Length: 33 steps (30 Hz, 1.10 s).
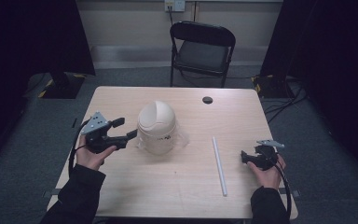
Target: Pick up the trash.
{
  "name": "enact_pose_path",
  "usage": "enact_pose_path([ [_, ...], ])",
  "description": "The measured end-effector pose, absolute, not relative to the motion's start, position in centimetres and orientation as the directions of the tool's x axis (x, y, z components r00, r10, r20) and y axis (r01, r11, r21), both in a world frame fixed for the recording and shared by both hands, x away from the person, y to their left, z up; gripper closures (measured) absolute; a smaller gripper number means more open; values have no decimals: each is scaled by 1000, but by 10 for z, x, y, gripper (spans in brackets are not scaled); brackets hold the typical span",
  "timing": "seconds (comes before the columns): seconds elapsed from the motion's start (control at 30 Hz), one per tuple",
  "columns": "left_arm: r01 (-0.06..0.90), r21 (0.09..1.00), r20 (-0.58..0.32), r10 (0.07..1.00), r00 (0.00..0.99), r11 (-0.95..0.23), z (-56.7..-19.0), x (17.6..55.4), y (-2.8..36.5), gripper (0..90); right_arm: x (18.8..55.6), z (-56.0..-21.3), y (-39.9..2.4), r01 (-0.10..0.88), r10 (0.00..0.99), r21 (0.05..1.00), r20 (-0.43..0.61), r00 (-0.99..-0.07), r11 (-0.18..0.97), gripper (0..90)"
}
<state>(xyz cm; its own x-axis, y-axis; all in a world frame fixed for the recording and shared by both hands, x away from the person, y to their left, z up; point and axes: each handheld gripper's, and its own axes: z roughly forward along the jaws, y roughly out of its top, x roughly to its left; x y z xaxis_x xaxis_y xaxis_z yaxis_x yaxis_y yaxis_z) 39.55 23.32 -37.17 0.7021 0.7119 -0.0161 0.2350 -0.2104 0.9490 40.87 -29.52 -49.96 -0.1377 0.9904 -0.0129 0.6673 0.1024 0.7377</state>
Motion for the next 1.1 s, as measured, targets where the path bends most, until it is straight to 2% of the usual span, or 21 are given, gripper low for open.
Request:
enact_pose_path([
  [0.53, 277, 926, -37, 670, 742, -256, -383, 426, 192, 267, 409, -500, -295, 668, 991, 737, -13, -137, 102, 132],
  [1.1, 298, 914, -50, 652, 757, -276, -396, 438, 173, 254, 408, -500, -295, 668, 991, 737, -14, -132, 99, 133],
])
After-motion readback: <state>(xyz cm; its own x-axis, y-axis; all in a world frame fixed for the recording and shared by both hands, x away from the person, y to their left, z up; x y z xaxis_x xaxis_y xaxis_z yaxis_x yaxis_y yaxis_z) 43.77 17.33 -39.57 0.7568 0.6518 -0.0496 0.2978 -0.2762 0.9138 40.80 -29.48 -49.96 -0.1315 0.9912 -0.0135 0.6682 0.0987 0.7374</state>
